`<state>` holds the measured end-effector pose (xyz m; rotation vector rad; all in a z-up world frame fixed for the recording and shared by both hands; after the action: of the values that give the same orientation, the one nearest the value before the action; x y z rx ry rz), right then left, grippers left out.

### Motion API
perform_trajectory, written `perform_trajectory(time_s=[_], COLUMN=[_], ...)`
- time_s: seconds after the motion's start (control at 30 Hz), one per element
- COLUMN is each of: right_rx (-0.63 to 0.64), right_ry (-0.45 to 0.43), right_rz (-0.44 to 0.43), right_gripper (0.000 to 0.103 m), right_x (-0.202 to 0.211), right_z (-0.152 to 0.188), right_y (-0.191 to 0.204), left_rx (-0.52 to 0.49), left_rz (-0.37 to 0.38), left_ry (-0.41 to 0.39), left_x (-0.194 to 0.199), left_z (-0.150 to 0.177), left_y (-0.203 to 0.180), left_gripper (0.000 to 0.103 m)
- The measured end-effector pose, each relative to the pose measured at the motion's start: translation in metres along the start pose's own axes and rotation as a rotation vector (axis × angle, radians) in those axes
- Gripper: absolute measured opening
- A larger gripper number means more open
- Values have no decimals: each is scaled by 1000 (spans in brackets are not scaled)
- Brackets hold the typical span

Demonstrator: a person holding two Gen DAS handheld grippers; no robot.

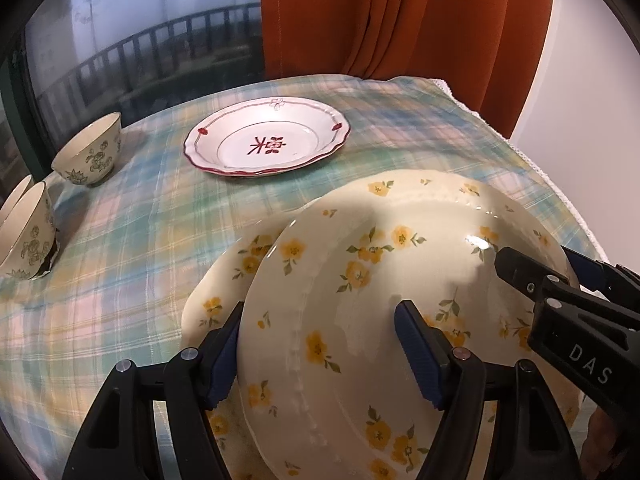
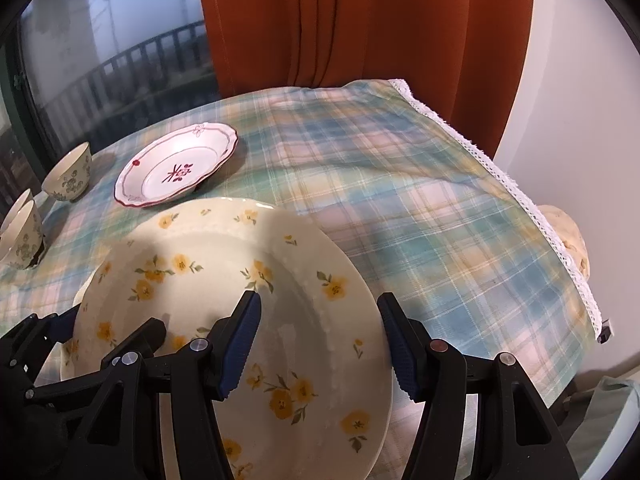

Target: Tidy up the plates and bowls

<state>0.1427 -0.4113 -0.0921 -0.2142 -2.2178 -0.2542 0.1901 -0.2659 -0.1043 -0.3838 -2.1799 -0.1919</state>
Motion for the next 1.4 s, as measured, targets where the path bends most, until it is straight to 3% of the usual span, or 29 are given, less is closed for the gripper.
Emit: perform_trajectory(time_s=[0.4, 0.53, 0.77, 0.93, 1.13, 1.4], right_rx=[-8, -11, -4, 57, 36, 27], right_ry=[18, 20, 3, -24, -18, -9], right_rz=[3, -3, -6, 20, 24, 93], right_gripper=[61, 61, 61, 44, 44, 44], right_x=[-11, -9, 1, 14, 13, 11], right_z=[8, 9, 12, 14, 14, 20], right_y=[11, 13, 15, 21, 24, 23], left_rx=[-35, -117, -75, -93, -99, -77], left_rz=[-60, -129, -61, -32, -10, 6], left_ry=[-27, -59, -58, -46, -49, -53], left_x=[-1, 2, 14, 17, 21, 25], left_z=[5, 6, 5, 12, 20, 20], left_y=[3, -3, 8, 9, 17, 29], left_gripper=[75, 74, 77, 78, 79, 80])
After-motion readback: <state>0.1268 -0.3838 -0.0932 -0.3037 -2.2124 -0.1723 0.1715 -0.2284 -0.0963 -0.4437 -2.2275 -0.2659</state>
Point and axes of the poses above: each gripper's, at about its wrist camera, not at the fingertips, and x roughly against the way its jaws point, y to its left, z to its underside, the point moved 4 cm from there along -x, roughly the way its jaws point, and after that the axes turned 3 degrees about -z, right-handed, at the moved point
